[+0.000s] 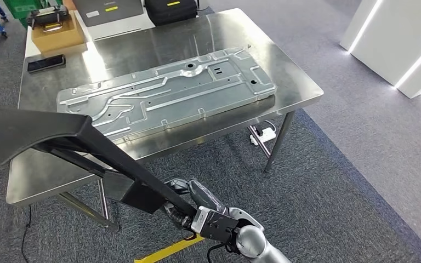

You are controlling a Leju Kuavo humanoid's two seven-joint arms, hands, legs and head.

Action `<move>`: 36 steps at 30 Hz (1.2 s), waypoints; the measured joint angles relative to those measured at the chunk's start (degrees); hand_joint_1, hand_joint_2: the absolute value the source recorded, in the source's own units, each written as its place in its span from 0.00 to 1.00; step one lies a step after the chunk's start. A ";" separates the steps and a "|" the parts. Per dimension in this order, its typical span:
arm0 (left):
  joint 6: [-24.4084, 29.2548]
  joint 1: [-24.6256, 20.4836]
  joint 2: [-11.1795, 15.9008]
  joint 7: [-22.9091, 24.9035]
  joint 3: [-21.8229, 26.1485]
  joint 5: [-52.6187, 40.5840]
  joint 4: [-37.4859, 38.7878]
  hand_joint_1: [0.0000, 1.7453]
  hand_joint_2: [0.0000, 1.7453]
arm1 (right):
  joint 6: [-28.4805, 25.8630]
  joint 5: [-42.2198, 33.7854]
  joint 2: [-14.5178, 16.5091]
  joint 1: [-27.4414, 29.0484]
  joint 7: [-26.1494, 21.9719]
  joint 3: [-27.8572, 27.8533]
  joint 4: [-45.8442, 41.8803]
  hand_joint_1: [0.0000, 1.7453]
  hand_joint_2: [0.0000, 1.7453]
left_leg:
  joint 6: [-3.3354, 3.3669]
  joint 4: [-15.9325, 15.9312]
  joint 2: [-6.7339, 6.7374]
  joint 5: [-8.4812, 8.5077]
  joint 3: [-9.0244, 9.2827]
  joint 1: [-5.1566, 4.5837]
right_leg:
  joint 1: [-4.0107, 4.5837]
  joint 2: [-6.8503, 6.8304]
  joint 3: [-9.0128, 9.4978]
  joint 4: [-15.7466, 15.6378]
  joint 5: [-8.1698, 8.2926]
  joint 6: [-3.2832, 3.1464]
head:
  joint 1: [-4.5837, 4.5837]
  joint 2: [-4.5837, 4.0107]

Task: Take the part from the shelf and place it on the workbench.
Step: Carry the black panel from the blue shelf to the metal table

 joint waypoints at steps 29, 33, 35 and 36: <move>-0.01 -0.02 0.23 0.25 -0.05 0.19 0.00 0.00 1.00 | -1.37 -2.01 0.55 -3.78 3.87 -1.42 1.71 0.91 1.00 | -0.49 4.71 -2.59 -2.23 -1.51 0.38 | -0.40 4.14 -1.45 0.20 1.31 -0.33 | -0.09 0.00; -0.07 -0.17 0.25 0.49 -0.05 -0.38 0.00 0.00 1.00 | -2.02 -1.86 0.72 -6.75 4.61 -1.85 2.46 0.91 1.00 | 0.85 -0.74 -2.69 -0.89 1.05 -0.01 | -0.15 4.00 -1.42 0.52 0.95 0.96 | -0.04 0.00; -0.17 -0.19 0.25 0.75 -0.05 -0.89 0.00 0.00 1.00 | -2.27 -1.80 0.86 -8.32 4.93 -2.26 2.94 0.91 1.00 | 1.70 -0.93 -2.82 -0.73 1.11 0.05 | -0.30 4.03 -1.63 1.08 0.44 1.63 | -0.03 0.00; -0.23 -0.24 0.26 0.87 -0.06 -1.14 0.00 0.00 1.00 | -2.46 -1.79 0.95 -9.22 5.08 -2.46 3.20 0.91 1.00 | 2.14 -1.04 -2.85 -0.63 1.15 0.11 | -0.38 4.13 -2.33 2.60 -0.55 1.85 | -0.03 0.00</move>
